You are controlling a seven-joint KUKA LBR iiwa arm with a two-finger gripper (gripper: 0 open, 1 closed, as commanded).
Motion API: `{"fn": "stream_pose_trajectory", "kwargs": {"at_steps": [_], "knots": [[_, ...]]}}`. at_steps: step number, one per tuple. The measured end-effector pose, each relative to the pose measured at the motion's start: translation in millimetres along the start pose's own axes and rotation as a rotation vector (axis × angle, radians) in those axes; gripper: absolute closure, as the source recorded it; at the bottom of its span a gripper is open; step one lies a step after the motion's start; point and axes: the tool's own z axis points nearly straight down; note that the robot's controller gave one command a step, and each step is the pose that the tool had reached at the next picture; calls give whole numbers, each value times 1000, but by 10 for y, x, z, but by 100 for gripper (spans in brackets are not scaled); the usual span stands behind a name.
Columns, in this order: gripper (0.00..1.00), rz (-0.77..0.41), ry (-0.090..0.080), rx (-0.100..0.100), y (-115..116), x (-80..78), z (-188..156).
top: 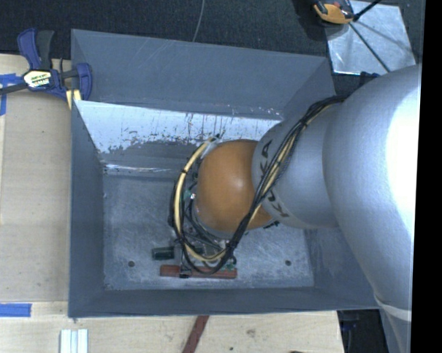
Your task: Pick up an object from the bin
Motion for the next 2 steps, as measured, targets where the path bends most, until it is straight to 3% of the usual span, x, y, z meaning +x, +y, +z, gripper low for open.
{"fn": "stream_pose_trajectory", "kwargs": {"at_steps": [2], "knots": [[100, 0, 0, 0, 0, 0, -8]]}}
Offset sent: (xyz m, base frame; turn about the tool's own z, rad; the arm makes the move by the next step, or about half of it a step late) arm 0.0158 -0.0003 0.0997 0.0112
